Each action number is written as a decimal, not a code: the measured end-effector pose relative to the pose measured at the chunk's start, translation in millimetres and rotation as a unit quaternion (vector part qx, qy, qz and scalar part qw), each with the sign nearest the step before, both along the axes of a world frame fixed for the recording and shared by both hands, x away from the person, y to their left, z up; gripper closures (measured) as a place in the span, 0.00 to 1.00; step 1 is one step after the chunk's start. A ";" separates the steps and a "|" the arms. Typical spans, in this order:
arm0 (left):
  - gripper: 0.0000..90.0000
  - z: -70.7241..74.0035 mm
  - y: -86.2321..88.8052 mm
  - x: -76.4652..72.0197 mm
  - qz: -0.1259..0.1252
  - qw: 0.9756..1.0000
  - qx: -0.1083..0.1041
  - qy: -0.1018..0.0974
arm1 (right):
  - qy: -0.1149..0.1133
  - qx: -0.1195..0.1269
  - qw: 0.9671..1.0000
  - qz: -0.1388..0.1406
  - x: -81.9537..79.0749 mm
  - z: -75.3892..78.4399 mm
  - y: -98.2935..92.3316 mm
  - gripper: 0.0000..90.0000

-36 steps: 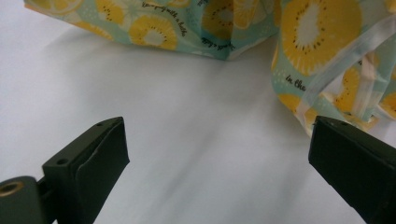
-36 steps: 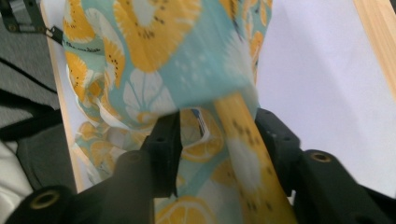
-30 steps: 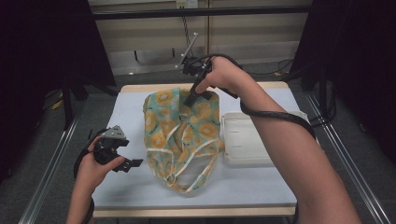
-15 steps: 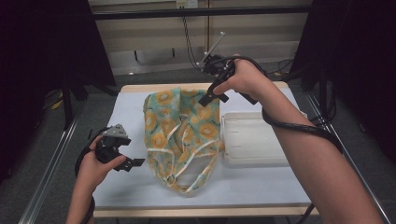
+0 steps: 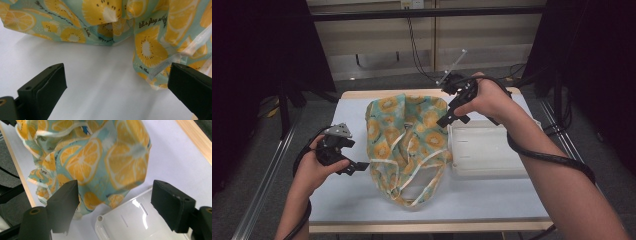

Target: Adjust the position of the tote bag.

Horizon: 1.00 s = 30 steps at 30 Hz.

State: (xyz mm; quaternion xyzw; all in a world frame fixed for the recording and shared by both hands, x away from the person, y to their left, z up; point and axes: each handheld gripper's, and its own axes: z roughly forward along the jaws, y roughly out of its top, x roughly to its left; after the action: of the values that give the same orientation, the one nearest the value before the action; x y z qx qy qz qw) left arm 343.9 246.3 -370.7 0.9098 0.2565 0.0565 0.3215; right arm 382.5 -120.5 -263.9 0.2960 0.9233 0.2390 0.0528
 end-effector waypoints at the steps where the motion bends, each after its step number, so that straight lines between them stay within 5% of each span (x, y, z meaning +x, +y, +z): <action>1: 0.02 1.6 -0.2 1.1 -0.003 1.000 0.002 0.001 | -0.004 0.002 1.000 0.005 0.0 -1.5 -2.1 0.28; 11: 0.02 6.3 -1.6 1.4 -0.012 1.000 0.006 0.001 | -0.001 -0.002 1.000 -0.003 -6.0 -12.0 -10.9 0.30; 19: 0.17 13.5 -3.7 2.8 -0.032 0.999 -0.008 -0.004 | 0.014 0.011 1.000 0.006 -11.4 -23.4 -4.8 0.33; 22: 0.18 14.3 -6.5 4.4 -0.031 0.999 -0.012 -0.006 | 0.026 0.025 0.999 -0.013 -12.7 -26.5 -0.8 0.33; 28: 0.30 19.3 -16.9 7.8 -0.052 0.999 -0.010 -0.012 | 0.027 0.036 0.999 -0.020 -13.0 -31.7 1.4 0.53; 30: 0.39 22.3 -19.0 10.1 -0.056 0.998 -0.006 -0.018 | 0.035 0.041 0.997 -0.047 -11.3 -32.8 1.7 0.60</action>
State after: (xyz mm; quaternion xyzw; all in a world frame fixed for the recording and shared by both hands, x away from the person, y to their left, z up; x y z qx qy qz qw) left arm 354.0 227.3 -348.4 0.9196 0.1993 0.0530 0.3343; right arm 371.2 -118.9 -296.7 0.3489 0.8992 0.2633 0.0193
